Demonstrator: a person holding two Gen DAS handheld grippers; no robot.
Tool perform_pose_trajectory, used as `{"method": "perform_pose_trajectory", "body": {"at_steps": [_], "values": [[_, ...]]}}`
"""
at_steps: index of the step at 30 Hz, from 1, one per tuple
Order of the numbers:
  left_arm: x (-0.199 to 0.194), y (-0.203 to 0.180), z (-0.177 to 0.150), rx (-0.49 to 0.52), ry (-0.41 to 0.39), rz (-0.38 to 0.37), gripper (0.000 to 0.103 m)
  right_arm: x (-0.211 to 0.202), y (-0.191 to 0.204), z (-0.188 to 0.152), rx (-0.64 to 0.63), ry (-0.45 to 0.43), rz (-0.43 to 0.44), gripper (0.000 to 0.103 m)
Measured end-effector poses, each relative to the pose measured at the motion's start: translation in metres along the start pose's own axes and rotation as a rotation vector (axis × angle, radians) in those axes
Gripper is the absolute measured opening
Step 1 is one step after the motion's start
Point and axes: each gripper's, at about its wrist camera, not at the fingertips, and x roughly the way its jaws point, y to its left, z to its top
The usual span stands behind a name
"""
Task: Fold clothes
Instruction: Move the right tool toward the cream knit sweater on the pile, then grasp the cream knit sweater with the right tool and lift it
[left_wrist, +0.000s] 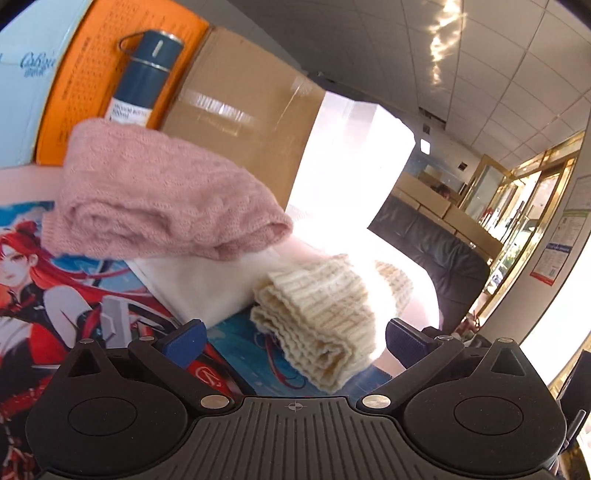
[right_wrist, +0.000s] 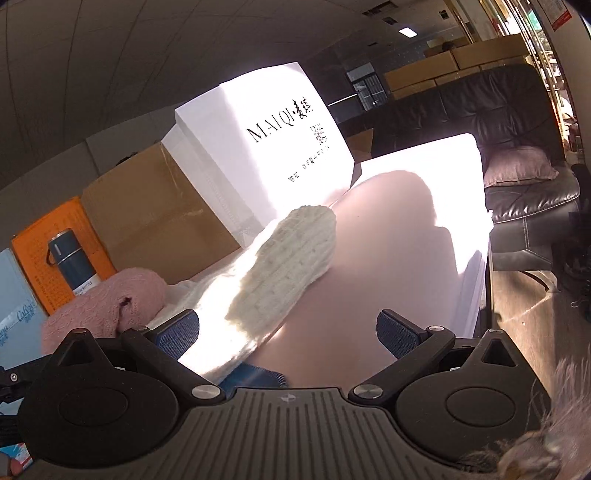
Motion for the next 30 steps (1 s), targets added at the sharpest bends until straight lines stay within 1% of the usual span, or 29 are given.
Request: {"method": "perform_pose_trajectory", "body": {"at_steps": [2, 3, 6, 8, 10, 12, 14, 15, 17, 18, 20, 21, 23, 30], "values": [[0.020, -0.005, 0.001, -0.010, 0.031, -0.004, 0.103, 0.018, -0.010, 0.012, 0.051, 0.004, -0.030, 0.103], [0.028, -0.006, 0.002, -0.021, 0.042, 0.003, 0.103, 0.027, -0.016, 0.018, 0.094, 0.005, -0.024, 0.103], [0.048, -0.009, 0.003, -0.070, 0.065, 0.013, 0.103, 0.056, -0.030, 0.034, 0.194, 0.021, 0.034, 0.103], [0.056, -0.014, 0.003, -0.071, 0.054, 0.016, 0.103, 0.075, -0.032, 0.042, 0.197, 0.037, 0.010, 0.103], [0.063, -0.020, 0.004, -0.065, 0.059, 0.023, 0.103, 0.090, -0.032, 0.045, 0.196, 0.058, -0.011, 0.103], [0.067, -0.024, 0.002, -0.061, 0.051, 0.038, 0.103, 0.100, -0.032, 0.046, 0.208, 0.067, -0.001, 0.103], [0.067, -0.026, 0.000, -0.048, 0.047, 0.032, 0.103, 0.104, -0.029, 0.044, 0.201, 0.079, 0.027, 0.102], [0.066, -0.027, -0.002, -0.044, 0.049, 0.024, 0.103, 0.105, -0.027, 0.043, 0.196, 0.086, 0.039, 0.099], [0.064, -0.028, -0.004, -0.040, 0.051, 0.010, 0.103, 0.107, -0.024, 0.042, 0.192, 0.098, 0.060, 0.088], [0.063, -0.027, -0.004, -0.047, 0.047, 0.003, 0.103, 0.109, -0.023, 0.041, 0.198, 0.107, 0.073, 0.078], [0.060, -0.023, -0.005, -0.066, 0.037, -0.016, 0.103, 0.112, -0.024, 0.037, 0.233, 0.128, 0.108, 0.065], [0.059, -0.020, -0.005, -0.088, 0.027, -0.034, 0.103, 0.112, -0.025, 0.035, 0.256, 0.130, 0.122, 0.061], [0.056, -0.012, -0.006, -0.136, 0.008, -0.074, 0.103, 0.111, -0.027, 0.030, 0.287, 0.120, 0.140, 0.056], [0.054, -0.008, -0.006, -0.151, -0.011, -0.126, 0.102, 0.110, -0.037, 0.026, 0.344, 0.112, 0.205, 0.045]]}}
